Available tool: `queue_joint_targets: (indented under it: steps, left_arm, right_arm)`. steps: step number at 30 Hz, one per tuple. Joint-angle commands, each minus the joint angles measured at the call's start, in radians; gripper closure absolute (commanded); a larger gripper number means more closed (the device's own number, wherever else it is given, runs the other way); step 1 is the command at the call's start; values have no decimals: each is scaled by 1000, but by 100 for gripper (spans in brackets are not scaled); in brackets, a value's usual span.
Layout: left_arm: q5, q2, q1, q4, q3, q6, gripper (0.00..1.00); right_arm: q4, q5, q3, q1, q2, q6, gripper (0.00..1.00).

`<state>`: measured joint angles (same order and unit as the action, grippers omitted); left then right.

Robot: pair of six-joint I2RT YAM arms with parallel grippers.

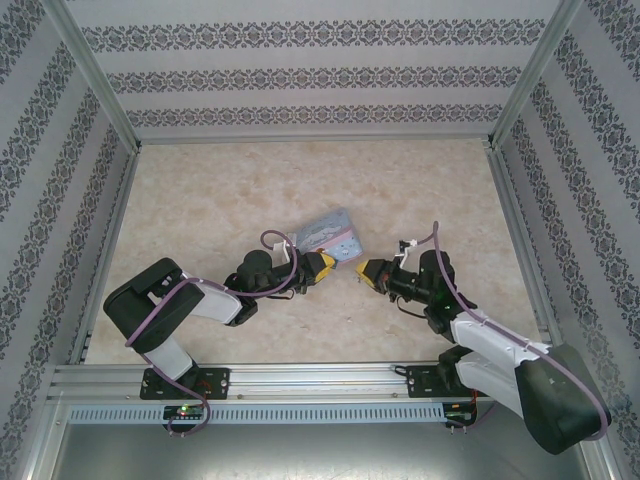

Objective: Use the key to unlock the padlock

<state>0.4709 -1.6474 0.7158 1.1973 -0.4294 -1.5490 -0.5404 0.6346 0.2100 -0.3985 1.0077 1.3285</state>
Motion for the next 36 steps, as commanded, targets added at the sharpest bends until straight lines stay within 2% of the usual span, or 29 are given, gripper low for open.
queue_joint_targets:
  steps: [1, 13, 36]
  left_arm:
    - [-2, 10, 14, 45, -2, 12, 100]
    - [-5, 10, 14, 41, -5, 9, 100]
    - [-11, 8, 16, 44, -3, 8, 100]
  right_arm:
    - [-1, -44, 48, -32, 18, -9, 100]
    - [-69, -113, 94, -98, 110, 17, 100]
    - [-92, -114, 127, -120, 144, 23, 100]
